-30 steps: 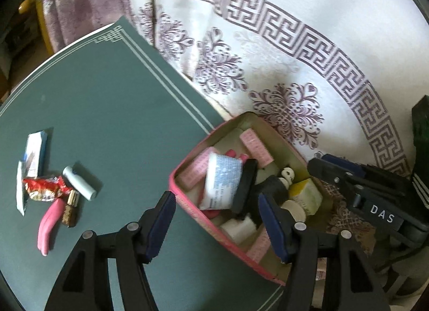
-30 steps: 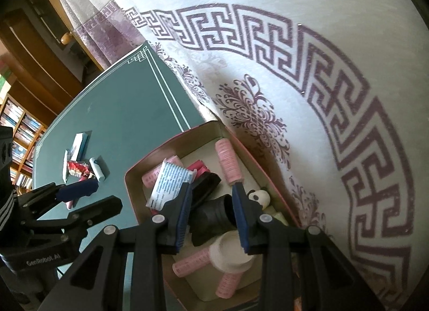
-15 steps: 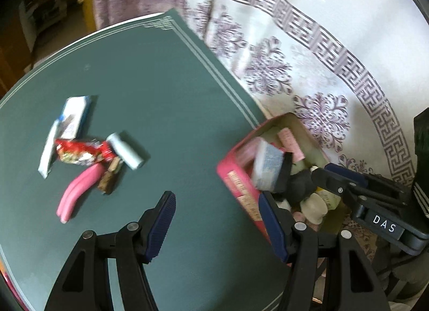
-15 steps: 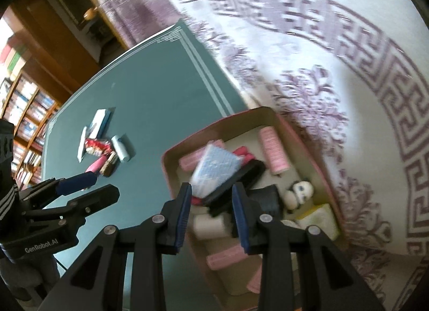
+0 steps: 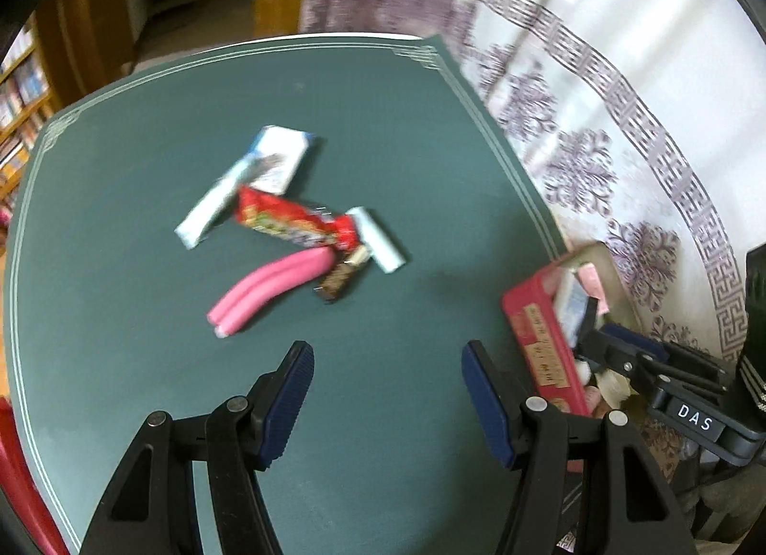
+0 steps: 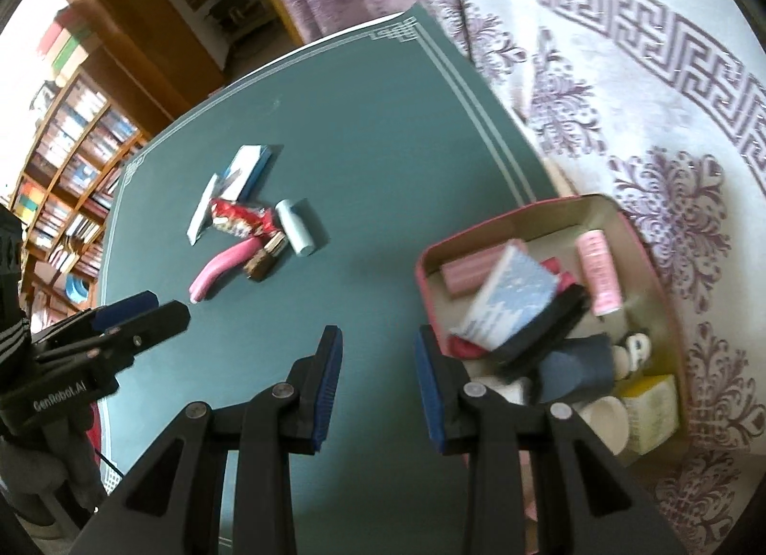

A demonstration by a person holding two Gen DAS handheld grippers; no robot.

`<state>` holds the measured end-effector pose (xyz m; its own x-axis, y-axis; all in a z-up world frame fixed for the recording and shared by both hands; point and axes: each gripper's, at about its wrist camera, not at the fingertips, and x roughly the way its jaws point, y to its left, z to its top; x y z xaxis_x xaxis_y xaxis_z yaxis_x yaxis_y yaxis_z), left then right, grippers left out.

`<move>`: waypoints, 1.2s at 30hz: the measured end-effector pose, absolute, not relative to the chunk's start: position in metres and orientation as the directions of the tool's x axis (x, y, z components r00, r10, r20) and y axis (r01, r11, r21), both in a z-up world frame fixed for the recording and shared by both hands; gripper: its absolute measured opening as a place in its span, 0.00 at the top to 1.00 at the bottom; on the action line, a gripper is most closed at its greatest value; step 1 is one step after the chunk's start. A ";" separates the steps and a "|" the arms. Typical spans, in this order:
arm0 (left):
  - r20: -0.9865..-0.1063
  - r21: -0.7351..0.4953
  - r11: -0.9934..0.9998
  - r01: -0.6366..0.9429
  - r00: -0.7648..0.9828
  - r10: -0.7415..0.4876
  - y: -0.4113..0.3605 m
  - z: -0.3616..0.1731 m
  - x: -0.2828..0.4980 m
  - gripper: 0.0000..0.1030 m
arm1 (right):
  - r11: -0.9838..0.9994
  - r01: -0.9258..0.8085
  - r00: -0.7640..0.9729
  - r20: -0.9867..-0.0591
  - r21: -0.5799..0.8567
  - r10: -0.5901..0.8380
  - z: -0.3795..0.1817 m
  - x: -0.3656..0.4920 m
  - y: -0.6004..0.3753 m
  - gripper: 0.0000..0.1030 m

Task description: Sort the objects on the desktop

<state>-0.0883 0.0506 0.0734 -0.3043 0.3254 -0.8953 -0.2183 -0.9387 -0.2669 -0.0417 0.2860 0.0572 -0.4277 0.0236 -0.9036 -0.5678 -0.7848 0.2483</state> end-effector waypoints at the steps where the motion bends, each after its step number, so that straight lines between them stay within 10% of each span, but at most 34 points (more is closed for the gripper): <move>1: -0.896 -0.267 -0.942 -0.205 -0.306 0.321 0.044 0.072 -0.089 0.36 | -0.787 -0.563 -0.425 -0.905 0.251 0.016 0.056 -0.044 0.283 0.66; 36: -0.927 -0.253 -0.959 -0.129 -0.251 0.278 -0.014 0.020 -0.118 0.36 | -0.847 -0.471 -0.334 -0.938 0.249 -0.090 0.019 -0.115 0.240 0.66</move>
